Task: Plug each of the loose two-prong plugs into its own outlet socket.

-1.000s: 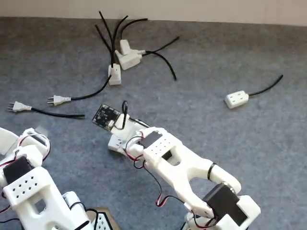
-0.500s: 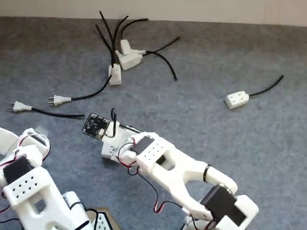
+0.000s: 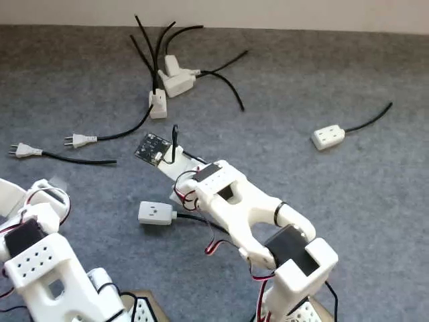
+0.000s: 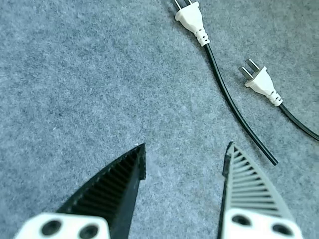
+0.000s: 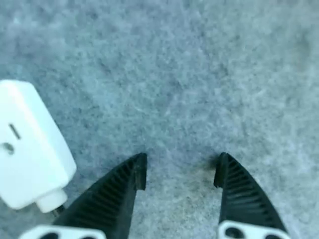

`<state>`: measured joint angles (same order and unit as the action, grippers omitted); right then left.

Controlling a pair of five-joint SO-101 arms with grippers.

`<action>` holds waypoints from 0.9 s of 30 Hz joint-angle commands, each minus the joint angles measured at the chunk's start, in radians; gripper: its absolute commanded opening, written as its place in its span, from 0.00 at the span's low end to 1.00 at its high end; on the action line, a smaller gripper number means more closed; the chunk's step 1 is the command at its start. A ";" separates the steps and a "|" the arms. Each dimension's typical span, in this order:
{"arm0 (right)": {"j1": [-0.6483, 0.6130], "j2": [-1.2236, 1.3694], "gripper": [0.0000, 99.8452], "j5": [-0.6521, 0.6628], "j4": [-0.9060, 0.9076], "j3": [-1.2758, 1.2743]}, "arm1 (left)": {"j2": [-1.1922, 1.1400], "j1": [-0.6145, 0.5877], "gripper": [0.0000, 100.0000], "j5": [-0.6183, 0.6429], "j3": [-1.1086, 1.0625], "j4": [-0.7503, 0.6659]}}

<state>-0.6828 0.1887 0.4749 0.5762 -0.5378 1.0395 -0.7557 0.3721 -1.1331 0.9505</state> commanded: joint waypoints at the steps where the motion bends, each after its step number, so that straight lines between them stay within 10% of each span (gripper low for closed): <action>1: 0.041 -0.056 0.22 0.011 0.087 0.051 | 0.015 -0.008 0.26 0.003 0.004 -0.017; 12: -0.196 -0.510 0.22 -0.083 0.196 -0.170 | 0.015 -0.045 0.26 0.008 0.007 -0.032; 27: -0.309 -0.236 0.22 -0.086 0.107 -0.148 | 0.013 -0.189 0.26 0.138 0.005 -0.046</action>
<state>-1.0019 -0.0813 0.4012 0.7050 -0.7495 1.0395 -0.9383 0.5056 -1.1331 0.9214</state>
